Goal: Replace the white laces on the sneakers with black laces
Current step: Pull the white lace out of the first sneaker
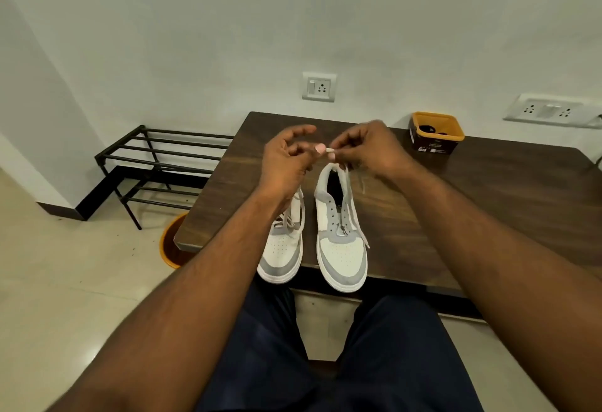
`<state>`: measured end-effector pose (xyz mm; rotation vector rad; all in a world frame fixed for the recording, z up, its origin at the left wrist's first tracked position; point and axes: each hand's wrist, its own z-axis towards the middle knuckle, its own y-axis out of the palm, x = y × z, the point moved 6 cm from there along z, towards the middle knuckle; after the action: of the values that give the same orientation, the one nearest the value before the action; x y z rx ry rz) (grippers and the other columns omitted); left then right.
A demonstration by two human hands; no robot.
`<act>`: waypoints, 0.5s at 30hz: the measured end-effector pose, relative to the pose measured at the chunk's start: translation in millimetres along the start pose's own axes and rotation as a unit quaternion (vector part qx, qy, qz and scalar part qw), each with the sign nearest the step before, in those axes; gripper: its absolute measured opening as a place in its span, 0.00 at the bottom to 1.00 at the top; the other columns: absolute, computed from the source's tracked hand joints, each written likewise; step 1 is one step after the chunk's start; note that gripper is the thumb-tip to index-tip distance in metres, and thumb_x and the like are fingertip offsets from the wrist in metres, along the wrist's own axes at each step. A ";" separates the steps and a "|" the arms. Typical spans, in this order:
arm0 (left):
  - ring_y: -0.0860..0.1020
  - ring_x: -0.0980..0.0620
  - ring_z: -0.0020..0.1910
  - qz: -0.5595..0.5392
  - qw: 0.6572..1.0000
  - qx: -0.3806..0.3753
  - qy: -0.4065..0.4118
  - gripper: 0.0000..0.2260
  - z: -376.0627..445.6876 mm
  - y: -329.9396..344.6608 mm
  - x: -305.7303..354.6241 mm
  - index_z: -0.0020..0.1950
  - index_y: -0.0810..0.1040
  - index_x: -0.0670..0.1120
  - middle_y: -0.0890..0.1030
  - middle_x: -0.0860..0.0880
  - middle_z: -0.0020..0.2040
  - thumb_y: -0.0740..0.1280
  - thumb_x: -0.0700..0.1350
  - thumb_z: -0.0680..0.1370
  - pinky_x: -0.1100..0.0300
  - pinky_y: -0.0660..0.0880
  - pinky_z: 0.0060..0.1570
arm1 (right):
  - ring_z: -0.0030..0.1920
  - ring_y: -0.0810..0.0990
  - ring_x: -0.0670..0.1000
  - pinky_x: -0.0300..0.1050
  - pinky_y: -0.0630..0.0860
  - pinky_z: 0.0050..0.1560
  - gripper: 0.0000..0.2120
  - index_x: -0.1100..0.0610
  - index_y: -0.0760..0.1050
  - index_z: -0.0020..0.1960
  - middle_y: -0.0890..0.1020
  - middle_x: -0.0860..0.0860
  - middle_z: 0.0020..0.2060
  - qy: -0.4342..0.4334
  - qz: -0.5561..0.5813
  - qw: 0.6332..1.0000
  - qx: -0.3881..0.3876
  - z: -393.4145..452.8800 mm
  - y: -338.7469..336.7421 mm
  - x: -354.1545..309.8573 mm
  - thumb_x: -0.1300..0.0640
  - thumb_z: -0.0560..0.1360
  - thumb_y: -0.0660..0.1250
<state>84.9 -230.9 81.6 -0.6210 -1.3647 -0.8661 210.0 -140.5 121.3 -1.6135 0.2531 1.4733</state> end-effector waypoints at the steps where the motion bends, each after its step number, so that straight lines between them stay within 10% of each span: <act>1: 0.77 0.59 0.35 0.002 1.000 0.006 -0.002 0.14 1.5 -2.9 1.2 0.63 0.76 0.47 0.84 0.49 0.45 0.70 0.42 0.78 0.64 0.70 0.34 | 0.33 0.80 0.48 0.37 0.77 0.35 0.07 0.65 0.82 0.47 0.84 0.61 0.38 -0.014 0.005 1.000 0.007 4.6 -2.3 -15.1 0.64 0.70 0.75; 5: 0.79 0.51 0.49 -0.042 0.993 -0.091 -0.054 0.17 -4.0 13.7 -2.4 0.63 0.78 0.48 0.84 0.47 0.53 0.55 0.54 0.84 0.58 0.75 0.44 | 0.30 0.81 0.49 0.42 0.80 0.36 0.04 0.66 0.82 0.43 0.83 0.54 0.31 -0.047 0.129 0.988 0.074 20.8 -1.9 -61.5 0.69 0.68 0.75; 8: 0.81 0.50 0.42 -0.145 0.979 -0.120 -0.073 0.18 -8.9 18.6 -1.3 0.53 0.78 0.42 0.83 0.44 0.41 0.53 0.52 0.84 0.60 0.79 0.41 | 0.32 0.81 0.52 0.43 0.79 0.37 0.03 0.65 0.82 0.41 0.83 0.55 0.31 -0.074 0.177 0.973 0.131 29.7 -1.1 -78.2 0.69 0.68 0.74; 11: 0.77 0.52 0.31 -0.244 0.967 -0.025 -0.074 0.15 1.6 2.6 -4.2 0.43 0.75 0.43 0.74 0.48 0.31 0.60 0.51 0.82 0.56 0.78 0.42 | 0.34 0.80 0.50 0.41 0.77 0.38 0.04 0.61 0.82 0.41 0.83 0.54 0.32 -0.071 0.241 0.944 0.215 29.8 -12.4 -68.9 0.67 0.68 0.75; 15: 0.79 0.49 0.43 -0.382 0.919 0.060 -0.074 0.17 31.3 -28.8 1.6 0.43 0.77 0.44 0.79 0.44 0.45 0.60 0.56 0.81 0.56 0.76 0.46 | 0.38 0.80 0.46 0.40 0.77 0.42 0.06 0.55 0.82 0.40 0.83 0.48 0.34 0.003 0.255 0.949 0.187 18.7 29.7 -30.7 0.66 0.69 0.75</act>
<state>43.4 -221.9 84.3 -0.0266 -1.8198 -1.3558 169.0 -156.5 136.5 -1.2919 0.9528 1.6707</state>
